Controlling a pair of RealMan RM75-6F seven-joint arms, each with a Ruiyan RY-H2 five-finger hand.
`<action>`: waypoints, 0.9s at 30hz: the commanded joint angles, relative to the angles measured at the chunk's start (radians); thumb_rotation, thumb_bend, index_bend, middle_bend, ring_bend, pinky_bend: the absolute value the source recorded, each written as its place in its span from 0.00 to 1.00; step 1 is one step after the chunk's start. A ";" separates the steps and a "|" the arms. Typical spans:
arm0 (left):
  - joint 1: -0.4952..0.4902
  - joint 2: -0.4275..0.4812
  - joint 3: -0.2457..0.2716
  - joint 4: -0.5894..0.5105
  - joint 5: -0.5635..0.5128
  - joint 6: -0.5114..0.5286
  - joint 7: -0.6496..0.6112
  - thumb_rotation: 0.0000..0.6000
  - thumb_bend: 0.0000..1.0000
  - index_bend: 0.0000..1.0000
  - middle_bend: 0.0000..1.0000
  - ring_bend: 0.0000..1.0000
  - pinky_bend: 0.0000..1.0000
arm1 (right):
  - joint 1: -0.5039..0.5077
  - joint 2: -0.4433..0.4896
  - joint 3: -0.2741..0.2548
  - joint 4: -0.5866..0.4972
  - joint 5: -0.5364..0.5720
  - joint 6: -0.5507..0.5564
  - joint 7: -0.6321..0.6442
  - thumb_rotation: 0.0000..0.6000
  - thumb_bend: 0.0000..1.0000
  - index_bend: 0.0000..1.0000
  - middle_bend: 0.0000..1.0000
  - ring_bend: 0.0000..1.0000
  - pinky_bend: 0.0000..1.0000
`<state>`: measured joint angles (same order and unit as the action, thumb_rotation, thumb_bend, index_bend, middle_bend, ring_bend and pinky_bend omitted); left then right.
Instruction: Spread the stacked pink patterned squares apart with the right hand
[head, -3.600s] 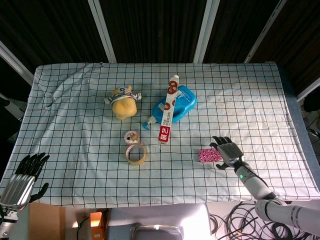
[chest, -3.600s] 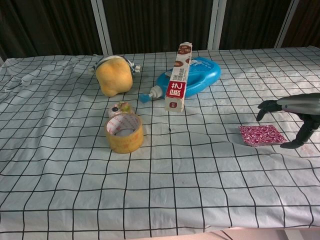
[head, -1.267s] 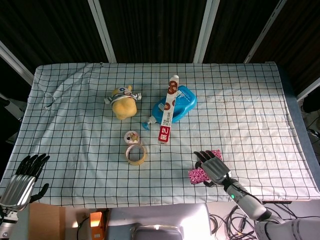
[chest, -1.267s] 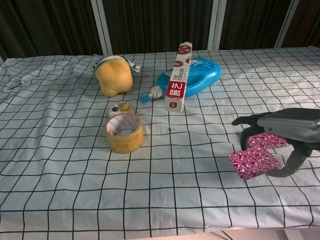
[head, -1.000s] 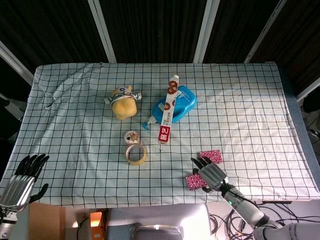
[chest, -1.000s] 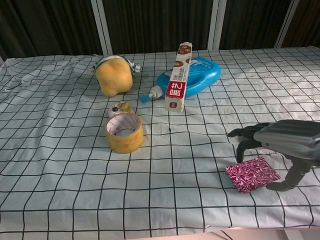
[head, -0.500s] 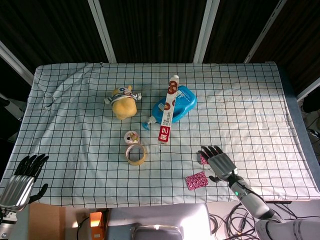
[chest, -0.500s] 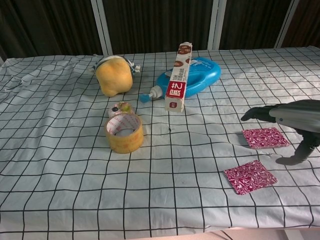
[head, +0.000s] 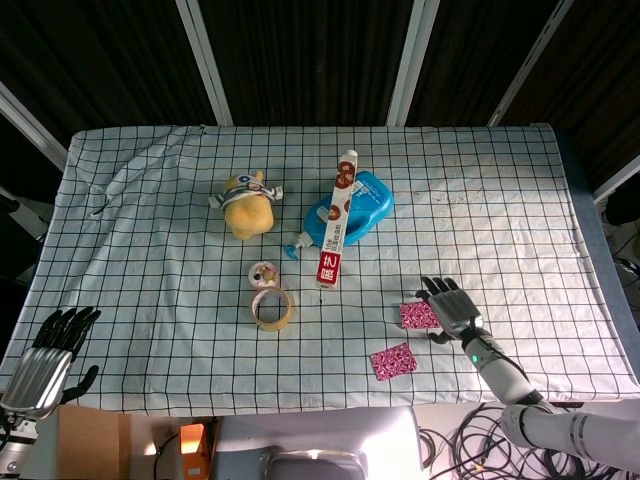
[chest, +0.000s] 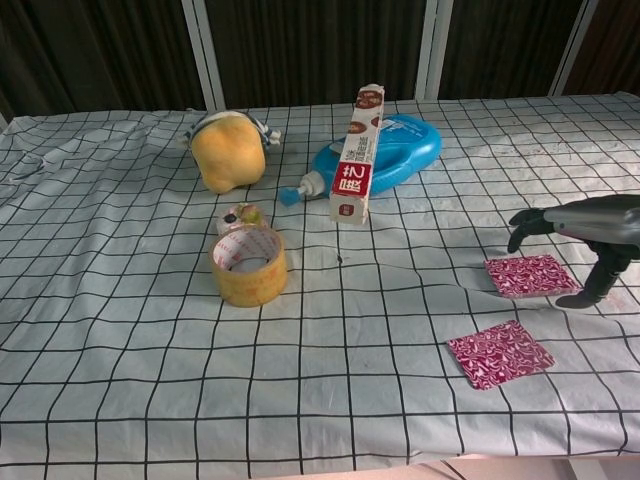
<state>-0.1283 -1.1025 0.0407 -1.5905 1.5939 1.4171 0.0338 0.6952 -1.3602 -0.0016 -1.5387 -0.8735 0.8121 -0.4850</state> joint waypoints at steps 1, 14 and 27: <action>0.001 0.000 0.000 0.000 -0.001 0.000 0.000 1.00 0.38 0.00 0.06 0.00 0.00 | 0.001 -0.004 0.000 0.005 -0.001 0.001 0.002 1.00 0.19 0.29 0.00 0.00 0.08; 0.004 0.002 0.002 0.002 0.003 0.008 -0.006 1.00 0.38 0.00 0.06 0.00 0.00 | 0.003 -0.021 0.000 0.011 0.005 0.026 0.001 1.00 0.19 0.40 0.00 0.00 0.08; 0.007 0.003 0.003 0.002 0.005 0.014 -0.008 1.00 0.38 0.00 0.06 0.00 0.00 | -0.016 -0.008 0.010 -0.017 -0.030 0.072 0.025 1.00 0.19 0.52 0.00 0.00 0.09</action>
<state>-0.1209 -1.0995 0.0435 -1.5885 1.5987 1.4309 0.0263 0.6833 -1.3740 0.0066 -1.5482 -0.8940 0.8774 -0.4663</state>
